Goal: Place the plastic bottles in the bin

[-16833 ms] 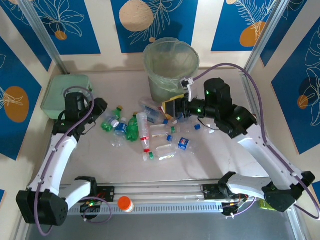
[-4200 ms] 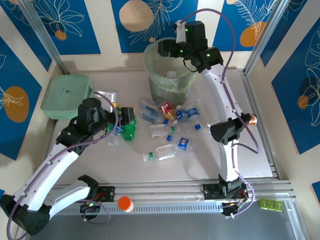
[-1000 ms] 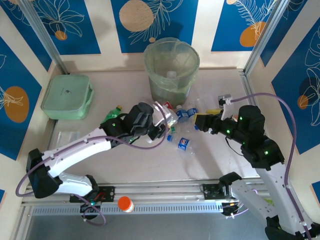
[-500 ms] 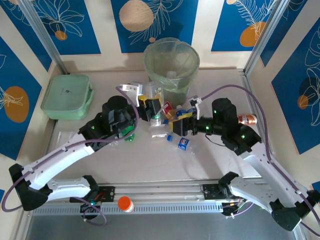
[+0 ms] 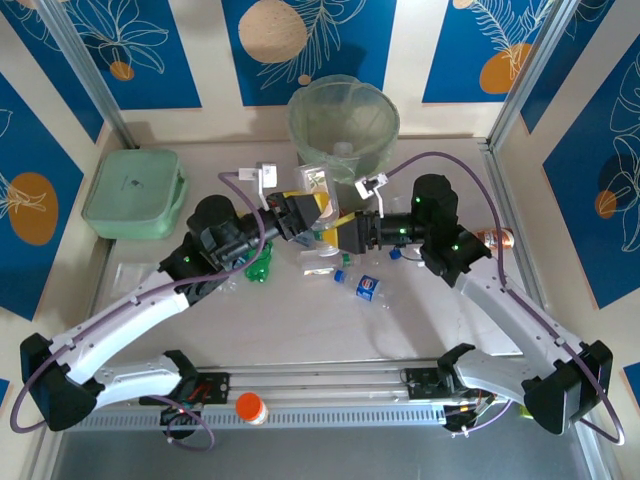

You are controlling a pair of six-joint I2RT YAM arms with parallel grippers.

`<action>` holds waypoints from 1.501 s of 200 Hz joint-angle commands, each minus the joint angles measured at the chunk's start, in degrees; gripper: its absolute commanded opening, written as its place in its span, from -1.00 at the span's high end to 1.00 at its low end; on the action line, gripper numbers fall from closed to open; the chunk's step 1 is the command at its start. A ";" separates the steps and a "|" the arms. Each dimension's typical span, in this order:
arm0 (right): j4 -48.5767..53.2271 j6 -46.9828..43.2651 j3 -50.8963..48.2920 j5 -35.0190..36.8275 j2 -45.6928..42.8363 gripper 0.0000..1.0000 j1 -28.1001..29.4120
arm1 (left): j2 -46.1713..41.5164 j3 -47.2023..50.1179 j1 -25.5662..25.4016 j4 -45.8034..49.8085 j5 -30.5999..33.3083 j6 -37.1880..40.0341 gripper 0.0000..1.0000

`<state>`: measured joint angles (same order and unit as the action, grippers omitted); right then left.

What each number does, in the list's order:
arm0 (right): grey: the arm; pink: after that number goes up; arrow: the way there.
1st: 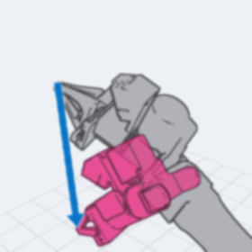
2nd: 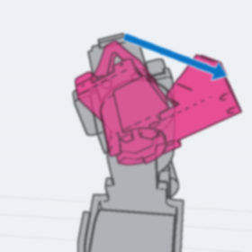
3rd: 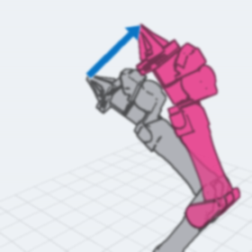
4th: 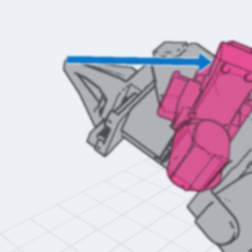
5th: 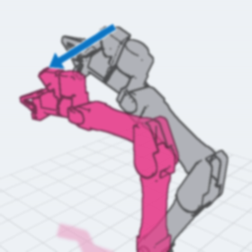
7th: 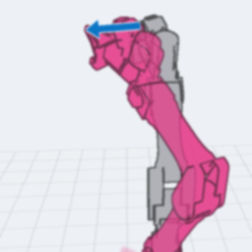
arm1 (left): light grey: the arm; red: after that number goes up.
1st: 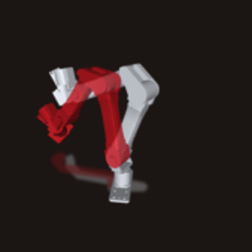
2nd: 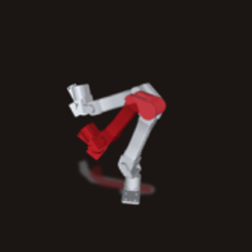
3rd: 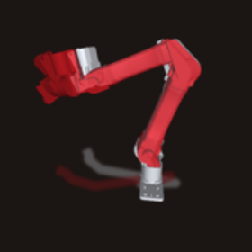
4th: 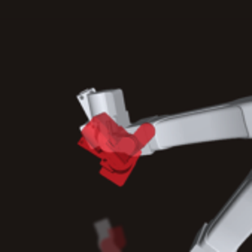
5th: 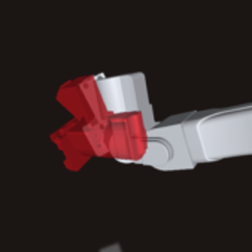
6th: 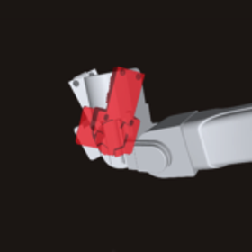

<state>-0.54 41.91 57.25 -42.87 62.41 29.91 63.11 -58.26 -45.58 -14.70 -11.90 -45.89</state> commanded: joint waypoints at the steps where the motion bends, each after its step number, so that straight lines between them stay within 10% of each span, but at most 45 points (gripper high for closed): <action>1: -6.44 4.21 -1.56 -2.76 0.07 -0.65 0.24 | -0.70 0.49 0.68 -5.42 -3.35 -1.85 0.11; 44: -13.86 9.64 -4.75 -3.17 0.95 -0.41 1.33 | -0.62 1.04 0.85 -7.02 -3.56 -2.40 0.12; 233: -15.06 12.46 -2.04 -4.15 1.30 -0.48 -0.41 | 0.23 2.63 0.93 -10.03 -7.88 -2.94 0.16; 300: -15.11 11.06 -5.56 -3.40 0.98 0.10 2.30 | -0.63 1.49 1.06 -8.94 -6.81 -2.35 0.18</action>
<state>-16.69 53.78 52.88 -46.94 63.33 31.42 63.57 -56.27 -44.73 -21.85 -17.56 -49.06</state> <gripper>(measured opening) 0.510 0.513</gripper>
